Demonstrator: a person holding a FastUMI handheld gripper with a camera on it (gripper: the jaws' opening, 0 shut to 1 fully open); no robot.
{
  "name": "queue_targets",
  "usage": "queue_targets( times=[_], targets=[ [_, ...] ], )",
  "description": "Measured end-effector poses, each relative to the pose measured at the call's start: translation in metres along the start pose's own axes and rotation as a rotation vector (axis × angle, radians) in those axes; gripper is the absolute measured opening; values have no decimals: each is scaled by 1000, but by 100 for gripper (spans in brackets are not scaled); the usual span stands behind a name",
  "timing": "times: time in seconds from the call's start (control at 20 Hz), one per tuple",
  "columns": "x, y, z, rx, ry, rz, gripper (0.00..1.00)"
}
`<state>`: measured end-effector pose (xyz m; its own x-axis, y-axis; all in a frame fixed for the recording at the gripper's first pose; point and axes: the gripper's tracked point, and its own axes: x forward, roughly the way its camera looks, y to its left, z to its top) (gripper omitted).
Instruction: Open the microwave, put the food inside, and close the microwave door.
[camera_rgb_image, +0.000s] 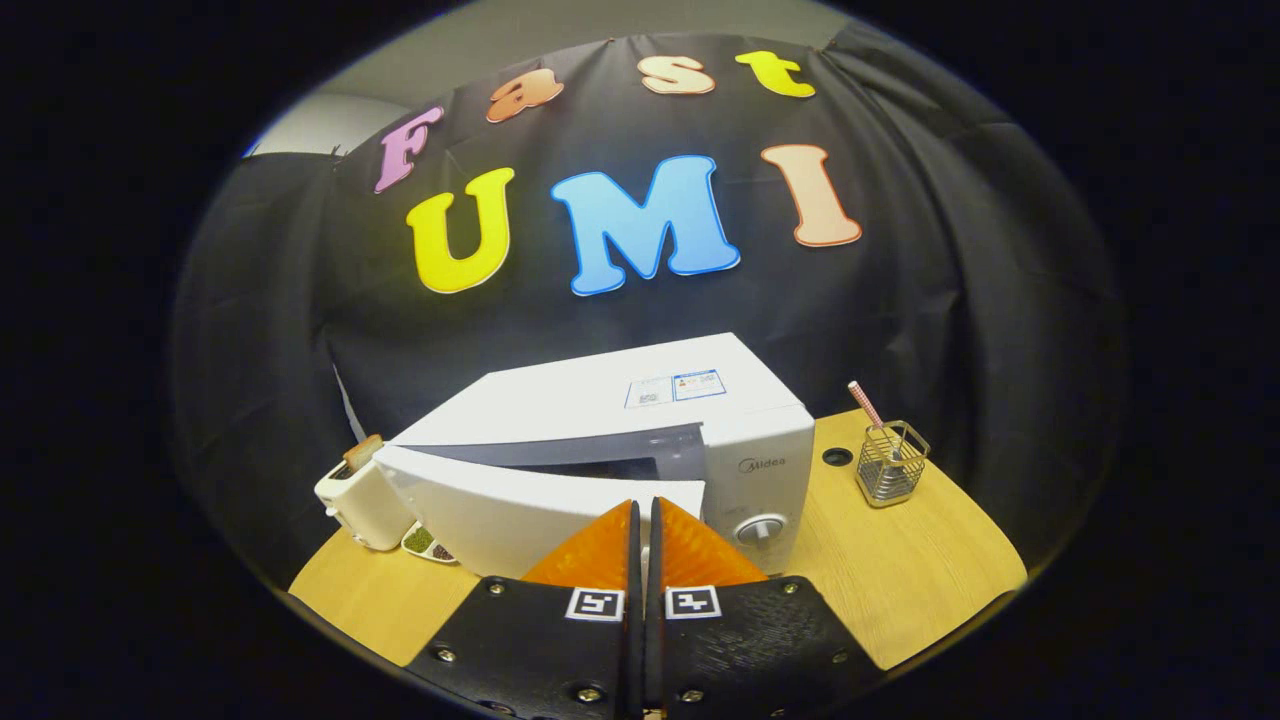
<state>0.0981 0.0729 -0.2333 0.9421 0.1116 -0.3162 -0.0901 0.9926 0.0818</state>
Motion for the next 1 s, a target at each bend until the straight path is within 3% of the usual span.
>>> queue_targets(
  times=[0.3,1.0],
  targets=[
    [40,-15,2,10,29,-48,1],
    [42,-11,4,-69,-14,-42,4]
  ],
)
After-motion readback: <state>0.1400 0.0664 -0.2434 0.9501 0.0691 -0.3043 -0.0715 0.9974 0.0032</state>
